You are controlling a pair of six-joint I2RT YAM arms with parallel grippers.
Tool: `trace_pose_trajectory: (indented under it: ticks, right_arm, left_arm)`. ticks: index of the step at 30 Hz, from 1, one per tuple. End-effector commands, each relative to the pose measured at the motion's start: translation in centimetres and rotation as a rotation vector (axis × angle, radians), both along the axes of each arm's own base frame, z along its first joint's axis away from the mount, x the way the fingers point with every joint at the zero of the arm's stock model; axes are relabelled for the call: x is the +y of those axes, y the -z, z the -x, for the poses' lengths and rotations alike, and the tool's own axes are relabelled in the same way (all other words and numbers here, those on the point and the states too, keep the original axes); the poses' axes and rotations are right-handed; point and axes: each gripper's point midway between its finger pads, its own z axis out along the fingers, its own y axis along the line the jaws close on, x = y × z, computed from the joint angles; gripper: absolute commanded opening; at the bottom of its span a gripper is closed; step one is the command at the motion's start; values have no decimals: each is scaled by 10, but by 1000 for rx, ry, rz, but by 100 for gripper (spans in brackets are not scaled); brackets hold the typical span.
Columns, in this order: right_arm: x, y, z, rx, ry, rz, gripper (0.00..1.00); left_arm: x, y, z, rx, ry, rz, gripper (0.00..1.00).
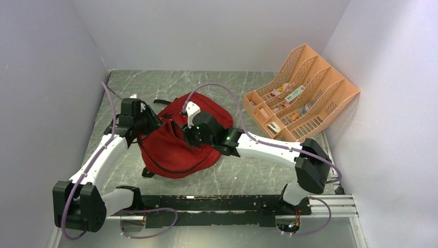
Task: Pack the student bag
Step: Place the stationery in the student bag, then zip the student bag at the center of the board.
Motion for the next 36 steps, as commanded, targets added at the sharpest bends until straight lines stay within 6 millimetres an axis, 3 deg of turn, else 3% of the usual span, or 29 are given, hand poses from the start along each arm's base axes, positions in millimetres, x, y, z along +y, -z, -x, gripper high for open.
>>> trace_pose_trajectory:
  ticks: [1,6,10,21,29,36]
  right_arm:
    - [9,-41,-17,-48,80,-92,42]
    - [31,-58,-44,12,161,-93,42]
    - [53,-51,-61,87,183,-80,42]
    - [79,20,-115,300,211,27,42]
    - [95,45,-118,368,108,21,42]
    - [105,53,-115,394,39,-18,43]
  left_arm:
    - [8,-26,-17,-91,0,39,48]
    - [7,-13,-6,-70,16,66,45]
    - [2,-6,1,-63,47,91,44]
    - [4,-4,15,-48,57,69,44]
    - [3,1,24,-36,61,85,44]
    - [3,2,27,-37,58,87,44]
